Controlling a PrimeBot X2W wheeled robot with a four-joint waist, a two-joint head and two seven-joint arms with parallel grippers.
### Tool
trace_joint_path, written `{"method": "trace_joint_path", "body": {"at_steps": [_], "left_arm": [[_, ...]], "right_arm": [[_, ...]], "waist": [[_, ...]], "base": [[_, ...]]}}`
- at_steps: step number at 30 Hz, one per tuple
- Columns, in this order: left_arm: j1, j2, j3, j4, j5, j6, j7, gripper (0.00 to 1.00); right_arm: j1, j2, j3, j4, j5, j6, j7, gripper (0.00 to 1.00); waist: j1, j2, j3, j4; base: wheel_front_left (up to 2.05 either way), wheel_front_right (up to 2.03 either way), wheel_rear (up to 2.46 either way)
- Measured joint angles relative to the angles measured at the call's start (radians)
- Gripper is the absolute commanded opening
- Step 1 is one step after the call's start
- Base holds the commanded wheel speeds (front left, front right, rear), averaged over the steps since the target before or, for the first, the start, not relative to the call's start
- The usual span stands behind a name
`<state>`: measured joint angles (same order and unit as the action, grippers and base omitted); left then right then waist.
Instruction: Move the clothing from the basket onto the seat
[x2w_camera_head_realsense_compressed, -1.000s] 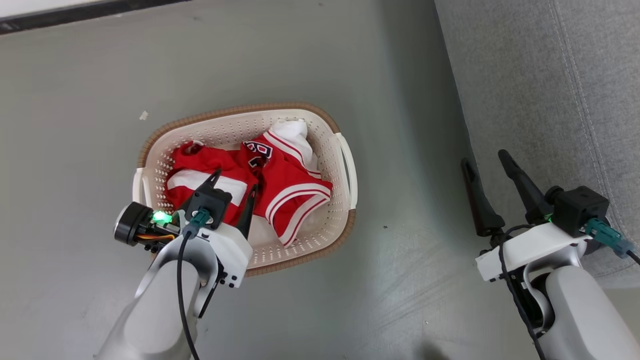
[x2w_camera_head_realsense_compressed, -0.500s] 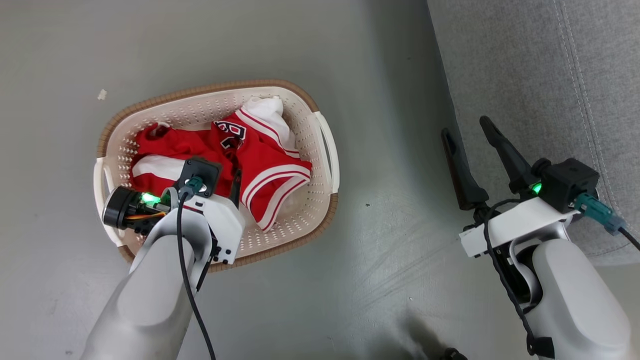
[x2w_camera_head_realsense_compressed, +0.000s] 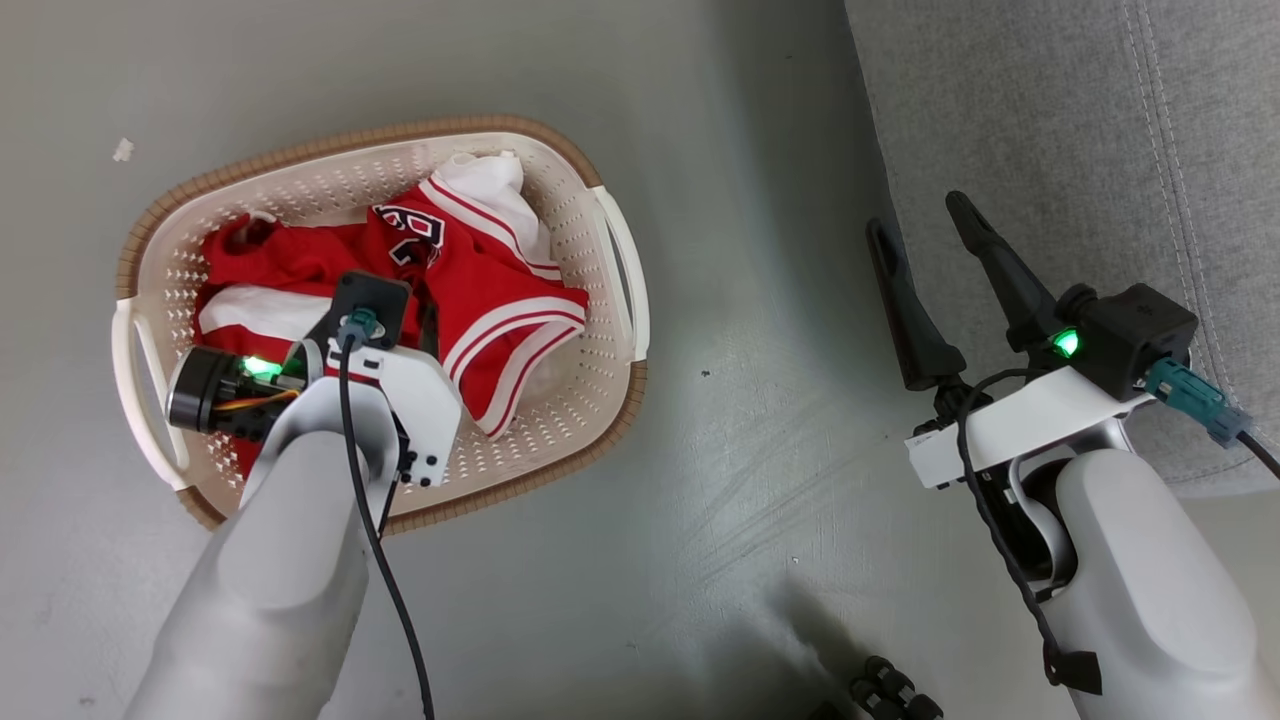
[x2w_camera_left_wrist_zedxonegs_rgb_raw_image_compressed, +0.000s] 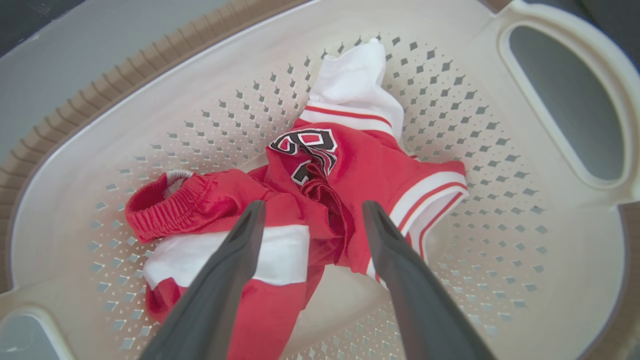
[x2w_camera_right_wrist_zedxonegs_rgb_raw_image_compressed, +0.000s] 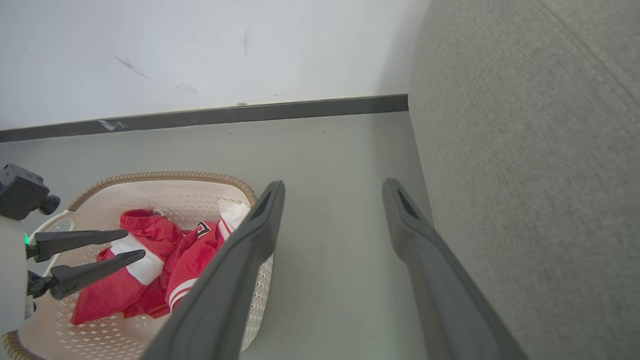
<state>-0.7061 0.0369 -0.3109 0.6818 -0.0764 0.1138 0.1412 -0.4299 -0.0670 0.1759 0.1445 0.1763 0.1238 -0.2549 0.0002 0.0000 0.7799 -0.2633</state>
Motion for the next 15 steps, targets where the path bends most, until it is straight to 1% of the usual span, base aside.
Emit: {"method": "trace_joint_path", "body": {"at_steps": [6, 8, 15], "left_arm": [[-0.032, 0.007, 0.001, 0.025, 0.017, 0.028, 0.008, 1.0], [-0.037, 0.013, -0.002, 0.038, 0.029, 0.044, 0.009, 1.0], [-0.08, 0.041, -0.005, 0.074, 0.067, 0.075, 0.03, 1.0]], "right_arm": [[-0.007, 0.003, 0.015, -0.001, 0.015, 0.0, 0.0, 1.0], [-0.009, 0.004, 0.018, -0.002, 0.018, 0.0, 0.0, 1.0], [-0.01, 0.007, 0.021, -0.005, 0.027, 0.0, 0.0, 1.0]], "waist": [[0.0, 0.0, 0.027, -0.012], [0.0, 0.0, 0.035, -0.015], [0.0, 0.0, 0.056, -0.023]], "base": [[0.0, 0.0, 0.0], [0.0, 0.0, 0.0], [0.0, 0.0, 0.0]]}}
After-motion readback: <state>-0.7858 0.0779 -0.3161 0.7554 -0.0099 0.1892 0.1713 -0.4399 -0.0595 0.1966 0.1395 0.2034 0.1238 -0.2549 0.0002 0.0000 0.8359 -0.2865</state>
